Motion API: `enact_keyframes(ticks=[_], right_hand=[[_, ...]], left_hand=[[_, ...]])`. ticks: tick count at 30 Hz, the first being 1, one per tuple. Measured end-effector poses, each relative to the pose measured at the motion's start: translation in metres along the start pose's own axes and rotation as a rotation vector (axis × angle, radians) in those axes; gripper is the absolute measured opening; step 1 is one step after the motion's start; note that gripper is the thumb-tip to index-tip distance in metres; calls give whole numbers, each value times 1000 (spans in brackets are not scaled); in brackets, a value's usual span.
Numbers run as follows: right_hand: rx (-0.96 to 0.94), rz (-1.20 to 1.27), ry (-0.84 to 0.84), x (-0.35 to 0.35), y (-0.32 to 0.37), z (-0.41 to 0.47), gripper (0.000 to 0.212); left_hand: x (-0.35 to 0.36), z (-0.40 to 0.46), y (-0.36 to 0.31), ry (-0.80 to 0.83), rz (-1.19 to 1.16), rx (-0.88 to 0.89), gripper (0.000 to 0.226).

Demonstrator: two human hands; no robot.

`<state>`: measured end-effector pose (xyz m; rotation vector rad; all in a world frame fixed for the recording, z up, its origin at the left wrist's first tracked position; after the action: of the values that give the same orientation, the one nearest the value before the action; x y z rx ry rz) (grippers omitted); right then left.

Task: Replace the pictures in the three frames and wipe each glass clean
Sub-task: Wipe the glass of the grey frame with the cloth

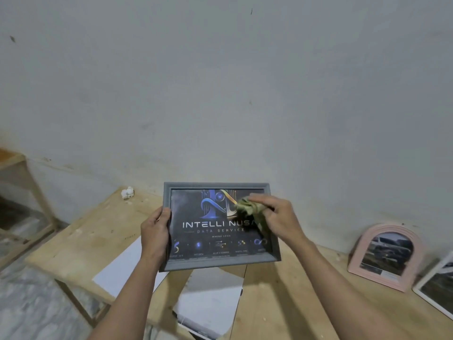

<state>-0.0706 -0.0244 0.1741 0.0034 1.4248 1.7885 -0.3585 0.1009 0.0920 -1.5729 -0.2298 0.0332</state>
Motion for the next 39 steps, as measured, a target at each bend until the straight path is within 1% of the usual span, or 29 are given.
enact_keyframes(ticks=[1, 2, 3, 5, 7, 10, 11, 14, 16, 18, 19, 21, 22, 24, 26, 28, 31, 35, 39], right_hand=[[-81, -67, -110, -13, 10, 19, 57], [-161, -150, -162, -20, 17, 35, 60], [-229, -253, -149, -21, 19, 45, 63], [-313, -475, -24, -8, 5, 48, 63], [-313, -544, 62, 4, -22, 29, 62], [-181, -498, 142, 23, -58, -13, 60], [-141, -473, 142, 31, -64, -27, 60], [-3, -378, 70, 53, -73, -61, 65], [3, -349, 62, 77, -63, -80, 65], [-64, -283, 81, 109, -40, -96, 58], [-109, -244, 109, 126, -26, -103, 54], [-184, -169, 218, 157, 2, -116, 51], [-186, -140, 279, 167, 9, -118, 51], [-103, -75, 394, 173, 14, -114, 47], [49, 38, 467, 171, 10, -105, 42], [145, 125, 437, 163, 6, -91, 39], [238, 195, 339, 144, 1, -71, 41], [390, 283, 213, 122, -25, -34, 33], [415, 274, 103, 99, -46, 2, 32]], left_hand=[[5, -3, -2, 18, -10, 9, 20], [9, -6, -5, 32, -27, 6, 21], [13, -8, -7, 41, -50, -11, 22], [12, -7, -8, 18, -138, -89, 22], [2, 4, -5, -47, -189, -149, 19], [-13, 12, -2, -138, -194, -143, 16], [-17, 11, 0, -166, -196, -142, 14], [-17, 4, 4, -222, -193, -148, 12], [-10, -1, 10, -213, -172, -156, 14], [-2, -3, 16, -199, -156, -166, 16], [1, -4, 18, -193, -134, -160, 17], [1, -4, 23, -189, -63, -137, 18], [-1, -4, 26, -187, -32, -138, 18], [-12, -4, 36, -203, 6, -160, 19], [-21, -4, 48, -227, 2, -210, 18], [-24, -2, 58, -239, -36, -248, 19], [-22, 2, 67, -227, -36, -265, 17], [-21, 20, 75, -240, -5, -269, 16], [-27, 30, 72, -260, 49, -229, 17]])
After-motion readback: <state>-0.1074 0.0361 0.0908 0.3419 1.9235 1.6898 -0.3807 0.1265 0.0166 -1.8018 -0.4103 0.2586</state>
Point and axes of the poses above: each hand's wrist, its own z-axis towards the middle knuckle, its own x-axis out of the palm, y = z × x, the point moved 8 cm from there along z, towards the middle knuckle, and after that the axes turned 9 degrees about -y, right-handed, at the moved point
